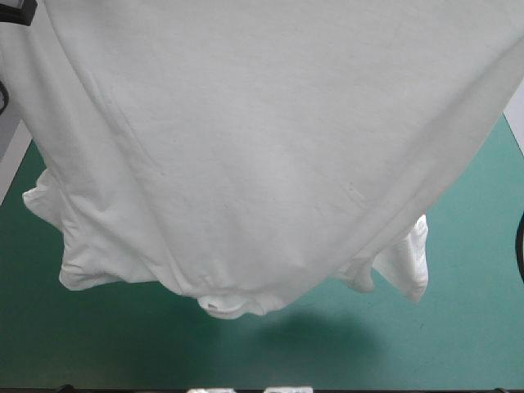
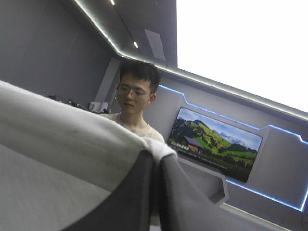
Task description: Fold the cloth
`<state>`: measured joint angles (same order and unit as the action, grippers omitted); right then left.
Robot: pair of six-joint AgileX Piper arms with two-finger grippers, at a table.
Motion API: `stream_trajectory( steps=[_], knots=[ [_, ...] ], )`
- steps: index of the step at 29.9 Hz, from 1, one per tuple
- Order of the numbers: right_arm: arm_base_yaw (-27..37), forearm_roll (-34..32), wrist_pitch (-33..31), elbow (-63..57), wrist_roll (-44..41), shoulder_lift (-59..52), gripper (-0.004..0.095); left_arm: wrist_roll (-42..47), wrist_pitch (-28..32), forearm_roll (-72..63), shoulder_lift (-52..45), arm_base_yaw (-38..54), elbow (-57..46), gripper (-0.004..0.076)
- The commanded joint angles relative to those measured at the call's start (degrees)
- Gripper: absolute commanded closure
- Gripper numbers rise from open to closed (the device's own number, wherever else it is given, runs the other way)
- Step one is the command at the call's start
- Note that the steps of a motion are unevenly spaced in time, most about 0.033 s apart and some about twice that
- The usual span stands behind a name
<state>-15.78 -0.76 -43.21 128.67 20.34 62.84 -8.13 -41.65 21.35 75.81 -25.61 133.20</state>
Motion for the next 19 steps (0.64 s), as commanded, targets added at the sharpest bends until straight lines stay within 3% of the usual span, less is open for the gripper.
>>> stream_trajectory(
  steps=[1,6,10,12,19],
  knots=[
    [0.2,-3.6,1.8,1.1,0.4,1.7,0.0921,1.0,-0.8,3.8,1.9,0.0,1.1,0.0733],
    [0.2,-3.6,-2.9,1.1,-2.8,7.4,0.0921,1.6,-3.8,3.6,7.1,0.0,1.1,0.0733],
    [0.2,-3.8,-0.3,-0.5,-3.0,13.8,0.0921,4.1,-2.1,3.6,12.6,2.2,0.9,0.0733],
    [0.2,-3.8,2.7,-0.6,-3.0,16.8,0.0922,6.1,1.4,2.4,15.2,4.5,0.9,0.0733],
    [3.2,-2.8,23.1,-0.3,-3.0,24.7,0.0925,5.4,24.6,-12.7,22.8,14.4,3.7,0.0733]
  ],
)
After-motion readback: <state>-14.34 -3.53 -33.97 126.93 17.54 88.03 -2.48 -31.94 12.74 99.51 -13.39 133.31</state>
